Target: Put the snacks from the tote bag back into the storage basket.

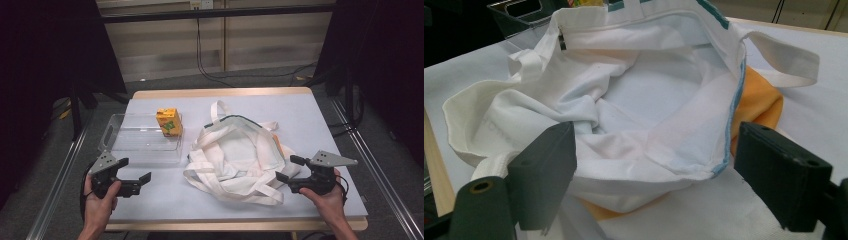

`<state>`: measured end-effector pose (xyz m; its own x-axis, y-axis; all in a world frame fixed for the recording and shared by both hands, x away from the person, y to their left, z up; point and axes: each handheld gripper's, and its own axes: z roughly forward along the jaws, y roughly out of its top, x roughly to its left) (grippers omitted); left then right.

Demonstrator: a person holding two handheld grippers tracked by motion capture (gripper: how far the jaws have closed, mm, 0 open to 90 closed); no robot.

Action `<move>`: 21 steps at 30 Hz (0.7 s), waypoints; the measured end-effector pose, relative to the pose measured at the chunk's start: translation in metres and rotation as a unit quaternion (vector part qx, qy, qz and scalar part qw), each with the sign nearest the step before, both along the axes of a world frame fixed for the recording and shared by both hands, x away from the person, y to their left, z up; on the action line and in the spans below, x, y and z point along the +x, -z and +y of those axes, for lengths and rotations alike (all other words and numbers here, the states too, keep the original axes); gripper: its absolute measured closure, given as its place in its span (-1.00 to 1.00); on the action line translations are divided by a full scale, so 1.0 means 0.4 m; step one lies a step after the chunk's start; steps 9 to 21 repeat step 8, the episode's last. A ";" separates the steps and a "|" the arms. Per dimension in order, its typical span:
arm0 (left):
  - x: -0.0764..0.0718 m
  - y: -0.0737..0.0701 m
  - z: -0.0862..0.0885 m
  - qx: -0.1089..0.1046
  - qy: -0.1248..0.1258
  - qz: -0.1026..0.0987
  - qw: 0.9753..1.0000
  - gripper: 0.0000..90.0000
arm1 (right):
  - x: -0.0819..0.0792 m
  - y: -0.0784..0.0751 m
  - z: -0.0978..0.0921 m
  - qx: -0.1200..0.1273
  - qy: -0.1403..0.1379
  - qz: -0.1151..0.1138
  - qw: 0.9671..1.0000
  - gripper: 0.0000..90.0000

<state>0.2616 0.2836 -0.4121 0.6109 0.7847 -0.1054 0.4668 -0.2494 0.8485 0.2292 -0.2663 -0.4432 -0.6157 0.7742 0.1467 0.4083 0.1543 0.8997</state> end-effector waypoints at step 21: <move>-0.050 0.061 -0.012 0.000 0.005 -0.001 1.000 -0.96 | -0.001 -0.002 -0.004 0.000 -0.001 -0.004 1.000 -0.64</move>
